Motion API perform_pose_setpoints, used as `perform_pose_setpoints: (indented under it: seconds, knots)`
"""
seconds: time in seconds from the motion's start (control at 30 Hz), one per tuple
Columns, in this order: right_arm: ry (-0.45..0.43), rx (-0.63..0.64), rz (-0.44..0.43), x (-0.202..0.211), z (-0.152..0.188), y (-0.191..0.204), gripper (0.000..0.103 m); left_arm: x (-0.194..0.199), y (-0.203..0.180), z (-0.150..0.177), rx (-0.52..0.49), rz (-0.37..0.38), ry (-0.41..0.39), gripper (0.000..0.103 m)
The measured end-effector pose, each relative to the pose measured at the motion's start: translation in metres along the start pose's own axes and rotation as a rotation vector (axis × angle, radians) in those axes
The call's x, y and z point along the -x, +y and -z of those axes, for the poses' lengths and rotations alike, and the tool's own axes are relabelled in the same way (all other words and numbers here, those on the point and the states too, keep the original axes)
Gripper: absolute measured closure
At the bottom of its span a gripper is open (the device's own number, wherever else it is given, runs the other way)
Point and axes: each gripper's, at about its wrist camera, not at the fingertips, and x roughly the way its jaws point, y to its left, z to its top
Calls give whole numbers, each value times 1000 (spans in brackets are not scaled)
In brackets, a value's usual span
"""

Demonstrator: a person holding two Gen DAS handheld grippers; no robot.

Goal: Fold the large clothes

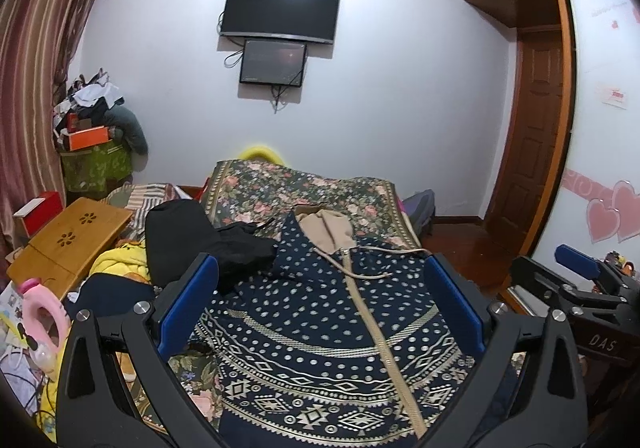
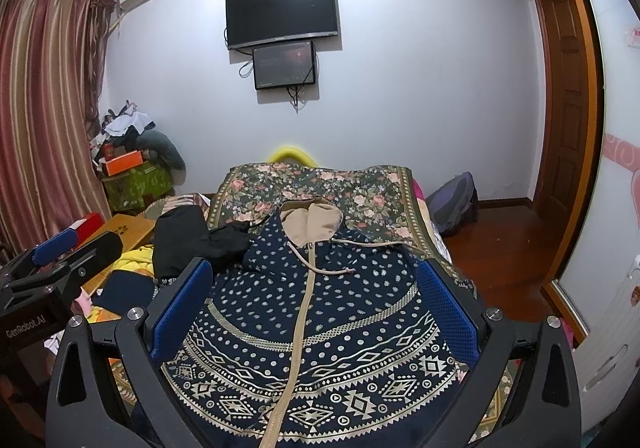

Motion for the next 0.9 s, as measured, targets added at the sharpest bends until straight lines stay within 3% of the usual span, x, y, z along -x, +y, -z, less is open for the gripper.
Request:
perform_pose_setpoints:
  seconds: [0.17, 0.33, 0.47, 0.67, 0.9]
  knots:
    - [36, 2, 21, -16, 1, -4, 2, -19, 26, 4, 28, -68, 20, 0]
    - [79, 3, 45, -35, 3, -13, 2, -41, 67, 7, 52, -219, 32, 0]
    - [120, 5, 79, -53, 7, -19, 2, -66, 114, 12, 91, -342, 90, 0]
    - [180, -6, 113, -78, 11, -27, 2, -94, 198, 34, 254, -446, 177, 0]
    - [229, -12, 123, -100, 18, -28, 2, -138, 315, 90, 526, -497, 395, 1]
